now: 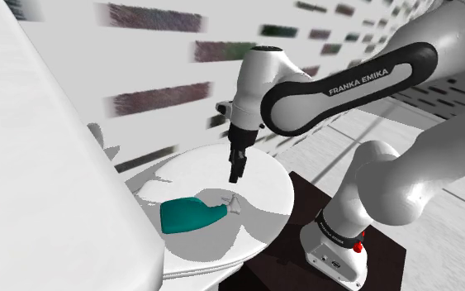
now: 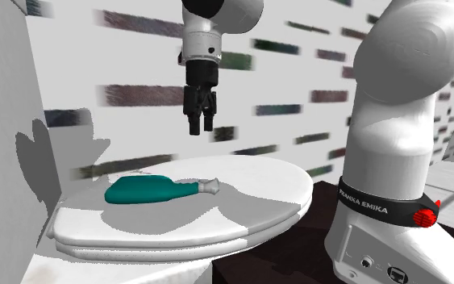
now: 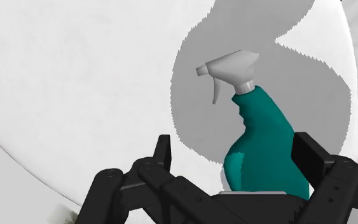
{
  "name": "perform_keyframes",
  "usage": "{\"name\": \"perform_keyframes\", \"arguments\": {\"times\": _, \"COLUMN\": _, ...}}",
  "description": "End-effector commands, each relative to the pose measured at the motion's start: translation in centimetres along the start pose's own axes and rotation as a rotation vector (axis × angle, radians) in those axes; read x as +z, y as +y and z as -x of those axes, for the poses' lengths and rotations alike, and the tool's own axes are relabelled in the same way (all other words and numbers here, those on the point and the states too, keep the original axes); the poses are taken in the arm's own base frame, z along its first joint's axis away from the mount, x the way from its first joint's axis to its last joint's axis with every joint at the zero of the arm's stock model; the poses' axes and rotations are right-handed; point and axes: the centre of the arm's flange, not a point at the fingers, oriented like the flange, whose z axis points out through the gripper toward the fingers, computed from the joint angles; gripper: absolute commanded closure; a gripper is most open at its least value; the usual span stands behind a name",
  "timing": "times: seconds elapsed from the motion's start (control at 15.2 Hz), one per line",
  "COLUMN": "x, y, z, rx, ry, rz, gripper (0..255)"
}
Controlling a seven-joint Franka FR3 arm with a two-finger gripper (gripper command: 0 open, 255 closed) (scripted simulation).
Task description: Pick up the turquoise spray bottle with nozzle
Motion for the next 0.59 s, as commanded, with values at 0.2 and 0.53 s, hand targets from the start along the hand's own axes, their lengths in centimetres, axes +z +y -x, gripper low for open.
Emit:
{"name": "perform_keyframes", "arguments": {"times": 0.2, "x": 5.1, "y": -3.2, "z": -2.2, "rx": -0.166, "ry": 0.002, "rz": -0.011, "gripper": 0}}
{"name": "perform_keyframes", "arguments": {"times": 0.53, "x": 9.6, "y": -6.2, "z": -3.3, "rx": -0.295, "ry": 0.003, "rz": -0.019, "gripper": 0}}
